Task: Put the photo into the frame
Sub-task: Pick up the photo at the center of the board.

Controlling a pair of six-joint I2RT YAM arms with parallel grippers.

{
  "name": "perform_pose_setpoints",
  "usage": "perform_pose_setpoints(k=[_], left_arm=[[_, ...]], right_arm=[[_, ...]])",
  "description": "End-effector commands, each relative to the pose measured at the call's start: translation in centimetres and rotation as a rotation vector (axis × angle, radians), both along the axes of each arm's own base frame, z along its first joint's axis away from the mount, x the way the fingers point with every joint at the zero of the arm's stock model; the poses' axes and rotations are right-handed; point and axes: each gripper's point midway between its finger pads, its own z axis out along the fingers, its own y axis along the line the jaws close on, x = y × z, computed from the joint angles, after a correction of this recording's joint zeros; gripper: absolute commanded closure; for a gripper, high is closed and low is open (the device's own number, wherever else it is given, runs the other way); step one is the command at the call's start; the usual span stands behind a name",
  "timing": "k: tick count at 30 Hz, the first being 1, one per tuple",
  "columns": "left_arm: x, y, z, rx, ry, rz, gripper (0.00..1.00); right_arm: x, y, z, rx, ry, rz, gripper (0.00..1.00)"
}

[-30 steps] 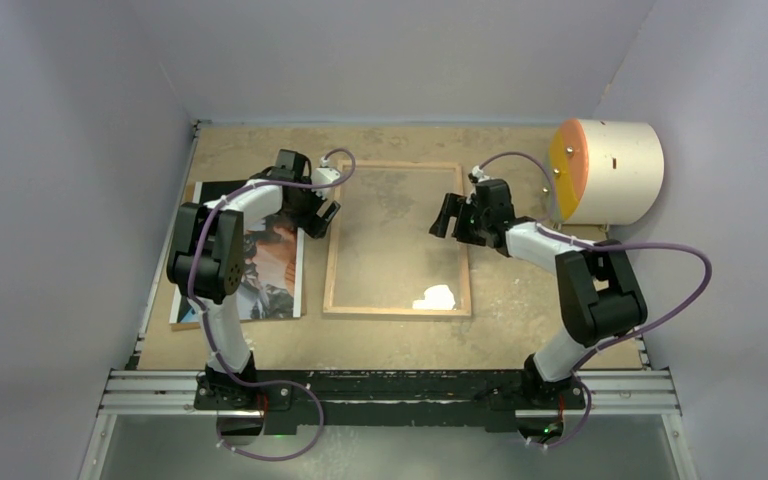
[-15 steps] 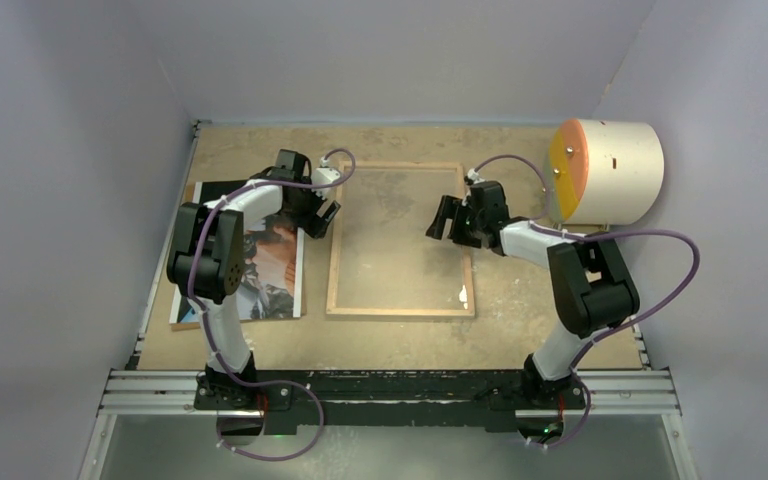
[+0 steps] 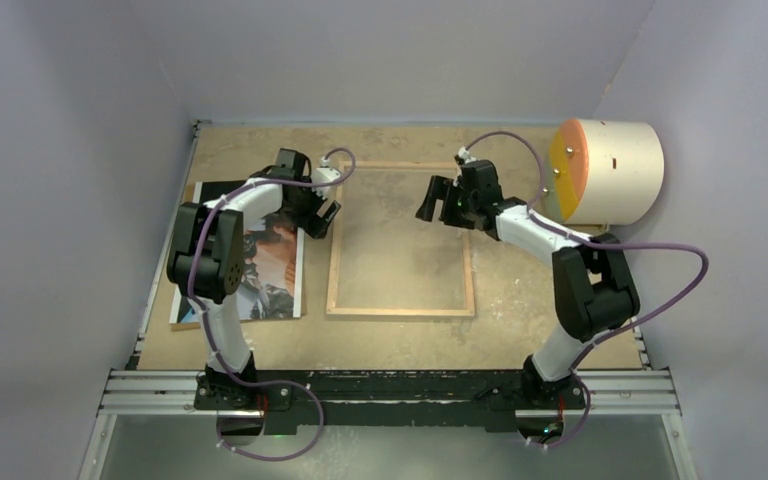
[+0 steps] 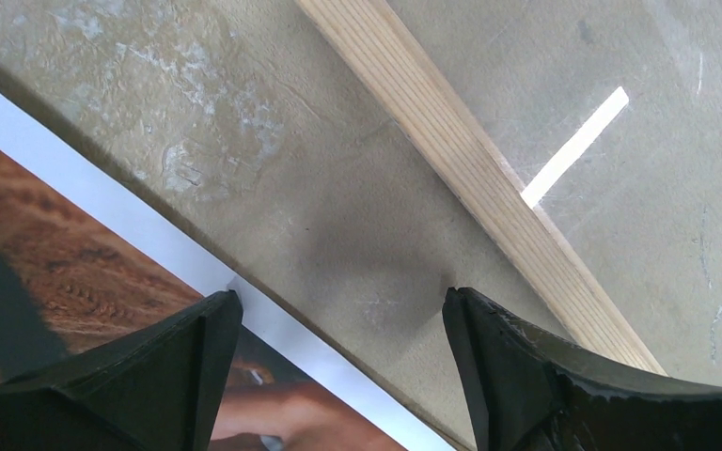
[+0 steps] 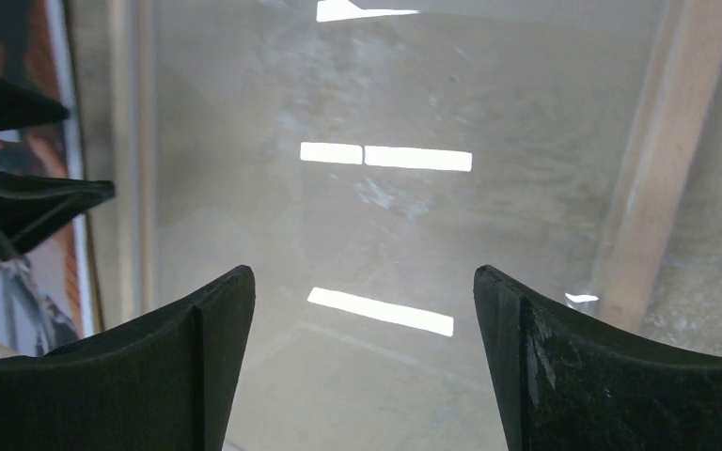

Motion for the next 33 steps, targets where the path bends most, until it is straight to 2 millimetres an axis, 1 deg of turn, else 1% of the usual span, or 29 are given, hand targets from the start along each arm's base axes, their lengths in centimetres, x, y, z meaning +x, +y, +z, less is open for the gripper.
perform_pose_setpoints(k=[1,5,8,10,11,12,14,15,17,18,20,21,23,26,27,28,30,32,33], left_arm=[[-2.8,-1.8,-1.4,-0.038,0.117,-0.023,0.16],[-2.9,-3.2,-2.7,-0.037,0.131,-0.033,0.16],[-2.6,-4.5,-2.3,-0.065,0.132,-0.048,0.15],[-2.4,-5.2,-1.3,-0.086,0.124,-0.061,0.15],[-1.8,-5.4,-0.3,-0.094,0.112,-0.062,0.14],[-1.4,-5.1,0.6,-0.093,0.103,-0.057,0.14],[-0.1,-3.4,3.0,-0.101,0.065,-0.025,0.12],[0.8,-2.2,4.4,-0.105,0.036,-0.004,0.12],[2.1,1.3,7.0,-0.094,-0.004,0.050,0.10],[2.7,3.5,8.4,-0.082,-0.027,0.079,0.09],[3.4,8.2,10.3,-0.040,-0.059,0.157,0.07],[3.6,10.8,11.1,-0.010,-0.080,0.206,0.07],[3.8,15.9,11.9,0.073,-0.121,0.308,0.05],[3.2,23.0,12.0,0.250,-0.163,0.463,0.06],[2.5,25.9,11.7,0.322,-0.167,0.530,0.06],[2.0,27.7,11.2,0.366,-0.172,0.571,0.07],[1.1,30.9,10.5,0.458,-0.186,0.645,0.09],[0.5,33.1,9.5,0.546,-0.202,0.690,0.11],[0.1,33.8,8.6,0.581,-0.199,0.700,0.12]], right_arm=[[0.8,2.2,5.9,0.033,-0.109,0.025,0.12],[0.3,3.4,7.4,0.059,-0.124,0.036,0.10],[-0.1,4.3,8.3,0.069,-0.131,0.050,0.10],[-0.5,5.3,8.7,0.066,-0.135,0.065,0.09],[-0.7,6.0,8.8,0.061,-0.136,0.074,0.09],[-0.8,6.8,8.9,0.059,-0.138,0.086,0.09],[-1.1,8.6,8.9,0.063,-0.133,0.113,0.09],[-1.2,9.8,9.0,0.074,-0.132,0.132,0.09],[-1.4,12.0,8.9,0.089,-0.127,0.162,0.10],[-1.8,13.6,8.9,0.097,-0.126,0.186,0.10],[-2.1,16.4,8.7,0.110,-0.121,0.228,0.10],[-2.1,18.2,8.5,0.117,-0.117,0.254,0.11],[-2.4,21.3,8.1,0.123,-0.113,0.295,0.11],[-2.5,25.1,6.6,0.120,-0.089,0.336,0.11],[-2.4,26.1,5.9,0.117,-0.081,0.343,0.12],[-2.3,27.0,5.5,0.113,-0.081,0.346,0.12],[-1.7,28.3,4.2,0.093,-0.074,0.336,0.14],[-1.1,29.3,3.0,0.084,-0.068,0.326,0.15],[-0.8,29.6,2.5,0.080,-0.062,0.316,0.16]])
